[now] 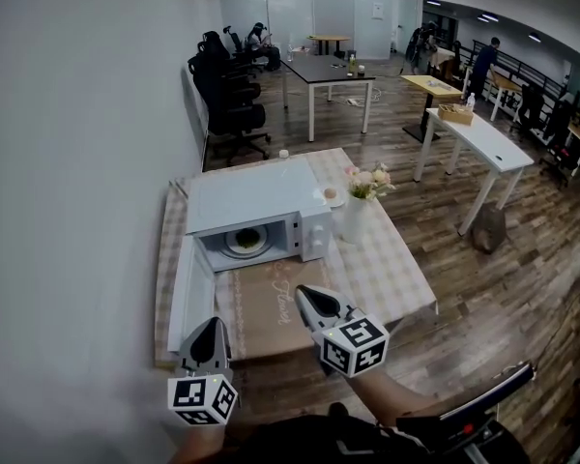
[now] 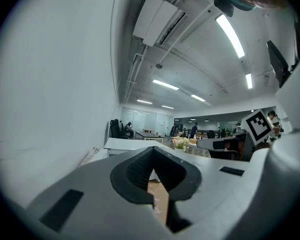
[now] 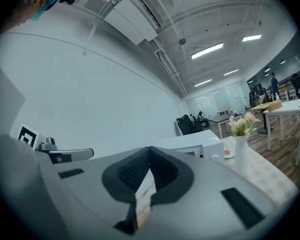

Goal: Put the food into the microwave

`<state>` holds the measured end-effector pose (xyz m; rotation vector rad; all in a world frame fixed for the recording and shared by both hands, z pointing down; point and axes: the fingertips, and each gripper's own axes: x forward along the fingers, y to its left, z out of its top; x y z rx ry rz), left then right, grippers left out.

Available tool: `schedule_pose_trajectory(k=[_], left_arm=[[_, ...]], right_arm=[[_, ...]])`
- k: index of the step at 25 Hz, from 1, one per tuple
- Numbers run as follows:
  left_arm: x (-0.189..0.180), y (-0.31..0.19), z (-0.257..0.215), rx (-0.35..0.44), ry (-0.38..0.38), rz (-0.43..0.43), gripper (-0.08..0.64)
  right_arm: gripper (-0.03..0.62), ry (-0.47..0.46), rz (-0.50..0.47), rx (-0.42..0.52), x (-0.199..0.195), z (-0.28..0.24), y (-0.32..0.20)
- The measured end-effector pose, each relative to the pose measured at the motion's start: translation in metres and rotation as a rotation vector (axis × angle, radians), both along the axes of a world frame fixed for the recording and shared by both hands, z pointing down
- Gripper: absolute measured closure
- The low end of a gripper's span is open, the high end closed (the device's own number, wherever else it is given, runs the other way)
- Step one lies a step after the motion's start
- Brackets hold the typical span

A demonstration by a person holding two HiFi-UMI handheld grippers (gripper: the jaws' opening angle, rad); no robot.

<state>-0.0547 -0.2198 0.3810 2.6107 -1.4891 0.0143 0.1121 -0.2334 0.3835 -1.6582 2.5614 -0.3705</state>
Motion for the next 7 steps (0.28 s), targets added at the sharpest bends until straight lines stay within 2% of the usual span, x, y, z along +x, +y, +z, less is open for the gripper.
schedule_pose_trajectory(k=[7], left_arm=[[0.0040, 0.0032, 0.0006, 0.011, 0.013, -0.009, 0.552]], right_arm=[[0.584, 0.008, -0.021, 0.000, 0.0016, 0.0027, 0.0025]])
